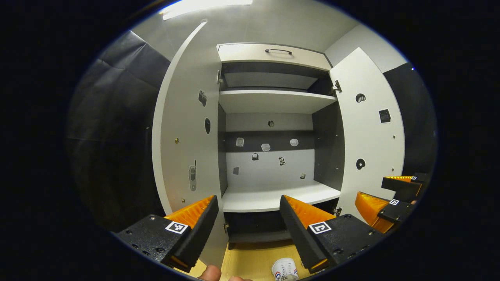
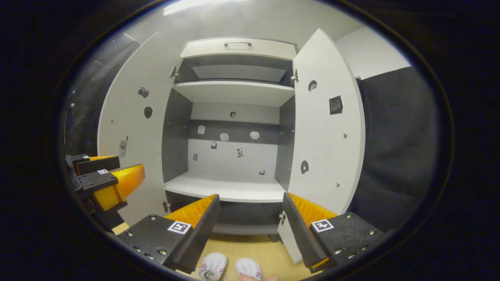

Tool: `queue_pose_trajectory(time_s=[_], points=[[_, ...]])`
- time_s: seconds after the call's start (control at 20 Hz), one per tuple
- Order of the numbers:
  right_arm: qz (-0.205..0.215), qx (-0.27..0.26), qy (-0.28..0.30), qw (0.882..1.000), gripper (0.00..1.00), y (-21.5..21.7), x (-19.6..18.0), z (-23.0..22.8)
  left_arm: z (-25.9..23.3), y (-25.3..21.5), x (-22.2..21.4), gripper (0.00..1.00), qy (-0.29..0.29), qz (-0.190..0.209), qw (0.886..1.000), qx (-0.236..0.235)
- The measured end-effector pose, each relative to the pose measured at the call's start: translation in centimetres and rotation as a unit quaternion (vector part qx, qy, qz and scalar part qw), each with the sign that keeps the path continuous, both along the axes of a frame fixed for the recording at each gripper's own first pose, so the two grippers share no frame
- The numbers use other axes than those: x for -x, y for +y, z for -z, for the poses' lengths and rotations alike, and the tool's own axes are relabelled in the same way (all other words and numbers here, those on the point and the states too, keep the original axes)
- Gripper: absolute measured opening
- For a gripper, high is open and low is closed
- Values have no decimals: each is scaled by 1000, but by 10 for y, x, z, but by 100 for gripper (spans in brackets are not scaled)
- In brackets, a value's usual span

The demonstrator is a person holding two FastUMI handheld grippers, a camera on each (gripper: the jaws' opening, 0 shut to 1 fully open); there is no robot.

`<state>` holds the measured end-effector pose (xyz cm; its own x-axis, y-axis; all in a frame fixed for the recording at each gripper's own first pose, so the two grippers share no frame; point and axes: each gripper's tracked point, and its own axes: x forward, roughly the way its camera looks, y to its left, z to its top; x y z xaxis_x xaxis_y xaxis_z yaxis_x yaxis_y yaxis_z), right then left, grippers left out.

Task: Grab one shoe with the right hand and put it into the shoe cabinet, grab the other shoe with the left hand and put it into the shoe cabinet; then close the right door with the right hand and the left door with the left hand.

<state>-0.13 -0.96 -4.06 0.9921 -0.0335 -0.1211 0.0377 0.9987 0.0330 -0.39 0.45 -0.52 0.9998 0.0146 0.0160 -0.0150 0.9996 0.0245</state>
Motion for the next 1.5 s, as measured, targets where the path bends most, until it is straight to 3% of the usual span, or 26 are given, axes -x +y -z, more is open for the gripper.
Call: queue_pose_trajectory(time_s=[0.2,0.35,0.4,0.6,1.0,1.15,1.3,1.4,1.45,1.5], points=[[-9,0,87,996,96,1,1,73,5,3,3,96,7,-1,1000,5],[-24,-7,190,981,95,5,11,157,8,5,6,96,9,0,1000,6],[-29,-10,227,973,96,6,16,187,10,6,7,96,11,1,1000,6],[-52,-9,346,937,77,14,43,282,15,12,10,96,16,-5,1000,-4],[-107,22,459,881,78,38,66,388,25,27,11,96,29,-27,999,-8],[-109,22,503,857,78,39,75,417,29,34,12,96,35,-39,999,-6],[-110,37,520,846,75,40,74,437,34,40,12,96,40,-49,998,0],[-104,64,514,849,55,32,68,440,37,41,12,96,44,-52,998,3],[-105,79,508,851,48,30,67,431,37,43,11,96,43,-54,998,4],[-104,91,498,856,46,24,65,450,37,44,11,96,43,-55,998,6]])
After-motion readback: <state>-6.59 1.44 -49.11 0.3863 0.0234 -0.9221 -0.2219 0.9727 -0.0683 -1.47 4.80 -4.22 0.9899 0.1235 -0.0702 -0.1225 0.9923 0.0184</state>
